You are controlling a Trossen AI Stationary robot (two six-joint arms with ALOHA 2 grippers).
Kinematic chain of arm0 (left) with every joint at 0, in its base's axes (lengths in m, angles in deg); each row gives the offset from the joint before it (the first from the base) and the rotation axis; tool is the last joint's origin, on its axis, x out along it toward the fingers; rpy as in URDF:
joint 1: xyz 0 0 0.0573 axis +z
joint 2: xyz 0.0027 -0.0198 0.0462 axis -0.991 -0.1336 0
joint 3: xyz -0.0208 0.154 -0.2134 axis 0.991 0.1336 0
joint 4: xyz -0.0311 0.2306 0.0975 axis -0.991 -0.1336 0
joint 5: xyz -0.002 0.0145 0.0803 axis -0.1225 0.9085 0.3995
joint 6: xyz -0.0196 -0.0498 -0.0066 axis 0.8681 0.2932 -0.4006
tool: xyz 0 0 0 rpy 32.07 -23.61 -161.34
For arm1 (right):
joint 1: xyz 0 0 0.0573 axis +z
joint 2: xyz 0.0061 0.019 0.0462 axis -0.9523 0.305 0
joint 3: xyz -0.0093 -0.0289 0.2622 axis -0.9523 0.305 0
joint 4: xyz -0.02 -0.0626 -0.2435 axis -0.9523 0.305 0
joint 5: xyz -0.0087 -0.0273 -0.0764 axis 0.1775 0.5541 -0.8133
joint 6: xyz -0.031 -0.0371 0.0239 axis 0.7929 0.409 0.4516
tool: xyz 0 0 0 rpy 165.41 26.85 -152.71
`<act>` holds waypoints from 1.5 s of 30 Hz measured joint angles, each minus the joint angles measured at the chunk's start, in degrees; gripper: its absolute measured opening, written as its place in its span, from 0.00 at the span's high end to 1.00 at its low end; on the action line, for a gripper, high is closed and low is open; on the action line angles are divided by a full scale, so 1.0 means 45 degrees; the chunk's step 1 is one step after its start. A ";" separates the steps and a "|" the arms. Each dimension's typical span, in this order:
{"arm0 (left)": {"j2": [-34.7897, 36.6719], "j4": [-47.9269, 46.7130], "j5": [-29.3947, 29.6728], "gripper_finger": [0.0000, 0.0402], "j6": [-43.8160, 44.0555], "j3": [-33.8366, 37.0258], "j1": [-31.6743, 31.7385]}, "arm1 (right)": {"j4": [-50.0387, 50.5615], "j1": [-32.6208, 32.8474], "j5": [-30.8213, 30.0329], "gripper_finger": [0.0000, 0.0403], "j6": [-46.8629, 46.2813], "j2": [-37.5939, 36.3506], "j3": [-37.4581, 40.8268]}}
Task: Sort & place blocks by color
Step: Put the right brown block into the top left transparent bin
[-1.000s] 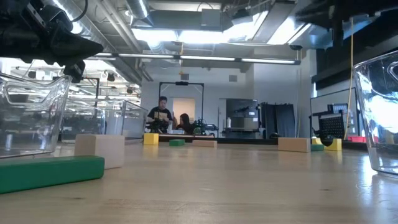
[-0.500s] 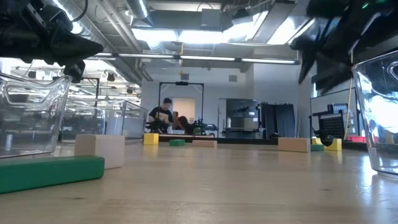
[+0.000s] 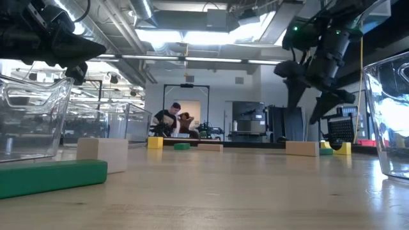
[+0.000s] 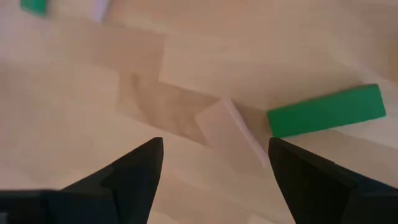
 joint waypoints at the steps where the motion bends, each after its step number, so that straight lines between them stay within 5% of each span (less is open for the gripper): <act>1: 0.0001 -0.0002 0.0000 1.00 0.0000 0.0000 0.0004 | 0.0116 0.0021 0.0046 0.27 0.0368 0.0130 0.0000; 17: 0.0001 -0.0001 0.0000 1.00 0.0000 0.0000 0.0003 | -0.0763 0.0576 0.0250 0.32 0.4221 0.2773 0.0002; 29: 0.0000 -0.0002 0.0000 1.00 0.0000 0.0000 -0.0001 | -0.1175 0.1323 -0.0140 0.35 0.4496 0.3722 0.0005; 33: -0.0002 0.0002 0.0000 1.00 0.0000 0.0000 0.0004 | -0.1112 0.1530 -0.0300 0.44 0.4572 0.3878 0.0010; 38: 0.0000 -0.0002 0.0000 1.00 0.0000 0.0000 0.0004 | -0.0956 0.1782 -0.0443 0.68 0.4596 0.3781 0.0010; 45: 0.0001 -0.0002 0.0000 1.00 -0.0001 0.0000 -0.0001 | -0.0932 0.2290 -0.0014 0.68 0.4570 0.2344 0.0010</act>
